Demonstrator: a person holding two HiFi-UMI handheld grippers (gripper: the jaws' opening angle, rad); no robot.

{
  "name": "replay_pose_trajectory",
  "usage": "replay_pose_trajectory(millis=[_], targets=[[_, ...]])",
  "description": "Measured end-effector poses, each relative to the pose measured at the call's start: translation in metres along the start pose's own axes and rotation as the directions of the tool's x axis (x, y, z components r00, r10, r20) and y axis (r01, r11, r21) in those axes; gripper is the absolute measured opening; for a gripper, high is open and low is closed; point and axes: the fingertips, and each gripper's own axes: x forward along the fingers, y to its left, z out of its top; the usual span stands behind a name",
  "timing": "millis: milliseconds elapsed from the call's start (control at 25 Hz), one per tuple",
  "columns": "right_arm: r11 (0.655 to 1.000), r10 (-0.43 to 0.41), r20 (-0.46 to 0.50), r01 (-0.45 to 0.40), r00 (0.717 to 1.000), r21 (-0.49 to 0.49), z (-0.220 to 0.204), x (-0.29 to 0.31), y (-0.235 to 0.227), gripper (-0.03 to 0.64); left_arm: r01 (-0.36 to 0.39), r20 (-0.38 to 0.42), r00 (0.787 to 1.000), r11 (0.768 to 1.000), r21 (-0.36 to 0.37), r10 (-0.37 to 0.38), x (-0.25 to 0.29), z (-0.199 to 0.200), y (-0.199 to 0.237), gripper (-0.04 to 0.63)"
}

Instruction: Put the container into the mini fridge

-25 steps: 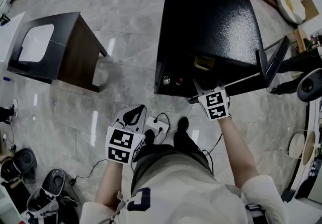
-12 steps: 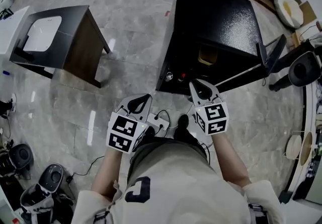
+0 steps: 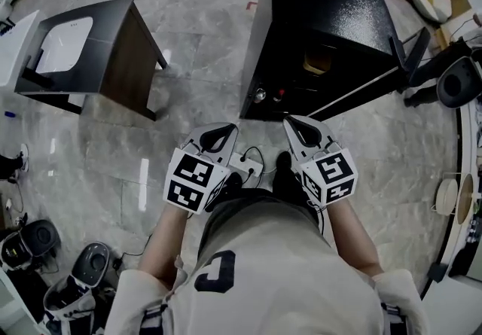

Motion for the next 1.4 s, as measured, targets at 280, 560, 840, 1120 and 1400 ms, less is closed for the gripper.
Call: replay_pose_trajectory(millis=[280,560,840,1120,1400], targets=[[0.998,0.026,0.03,-0.027,0.999,0.054,0.004,-0.029,0.018,0.031,0.084,-0.017,0.996,0.996,0.024,-0.083,0.008,-0.006,-0.027,0.055],[0.997,0.053,0.107,-0.058,0.993,0.051,0.005,-0.058,0.01,0.029,0.119,-0.03,0.993,0.992,0.031,-0.119,0.021,0.003,-0.064,0.055],[0.991,0.079,0.142,-0.093,0.987,0.1,-0.017,-0.114,-0.018,0.029,0.145,-0.04,0.989,0.987,0.065,-0.142,0.046,0.016,-0.134,0.055],[0.987,0.083,0.174,-0.105,0.981,0.122,-0.041,-0.168,-0.035,0.029,0.147,-0.071,0.987,0.986,0.081,-0.141,0.06,0.013,-0.194,0.055],[0.983,0.109,0.167,-0.131,0.98,0.131,-0.079,-0.217,-0.044,0.029,0.112,-0.097,0.99,0.991,0.07,-0.105,0.066,-0.007,-0.251,0.055]])
